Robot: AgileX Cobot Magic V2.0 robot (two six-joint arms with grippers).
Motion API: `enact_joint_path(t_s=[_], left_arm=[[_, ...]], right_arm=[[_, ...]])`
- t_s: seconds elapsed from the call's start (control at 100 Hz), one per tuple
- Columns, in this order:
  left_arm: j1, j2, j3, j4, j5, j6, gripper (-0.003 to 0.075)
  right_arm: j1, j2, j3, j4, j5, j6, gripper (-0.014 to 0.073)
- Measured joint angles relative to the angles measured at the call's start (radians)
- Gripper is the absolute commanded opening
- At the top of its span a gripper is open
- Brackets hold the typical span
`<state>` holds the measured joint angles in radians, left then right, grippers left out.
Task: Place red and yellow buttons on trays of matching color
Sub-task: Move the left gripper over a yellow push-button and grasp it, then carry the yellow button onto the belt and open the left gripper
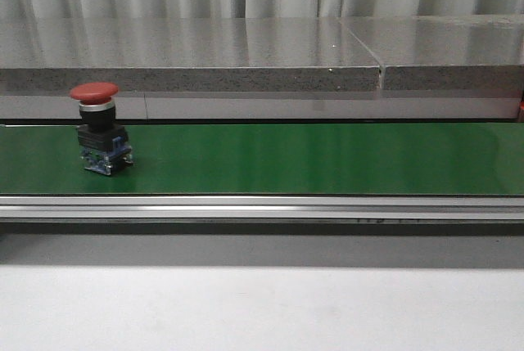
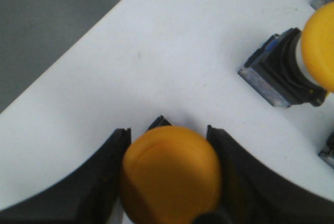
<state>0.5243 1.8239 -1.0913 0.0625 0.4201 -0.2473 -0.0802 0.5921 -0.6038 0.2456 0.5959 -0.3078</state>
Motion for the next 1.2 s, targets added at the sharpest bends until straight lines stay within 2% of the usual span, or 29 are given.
enact_joint_path(t_s=[0.26, 0.57, 0.87, 1.2], left_arm=[[-0.066, -0.147, 0.000, -0.002, 0.012, 0.000, -0.0019], [-0.277, -0.345, 0.000, 0.004, 0.123, 0.031, -0.0019], [-0.438, -0.356, 0.000, 0.005, 0.168, 0.051, -0.0019], [-0.473, -0.311, 0.008, 0.005, 0.199, 0.052, -0.0019]], right_arm=[[0.000, 0.000, 0.000, 0.000, 0.000, 0.000, -0.0068], [0.000, 0.000, 0.000, -0.002, 0.000, 0.000, -0.0068], [0.000, 0.000, 0.000, -0.002, 0.000, 0.000, -0.0068], [0.000, 0.000, 0.000, -0.002, 0.000, 0.000, -0.0068]])
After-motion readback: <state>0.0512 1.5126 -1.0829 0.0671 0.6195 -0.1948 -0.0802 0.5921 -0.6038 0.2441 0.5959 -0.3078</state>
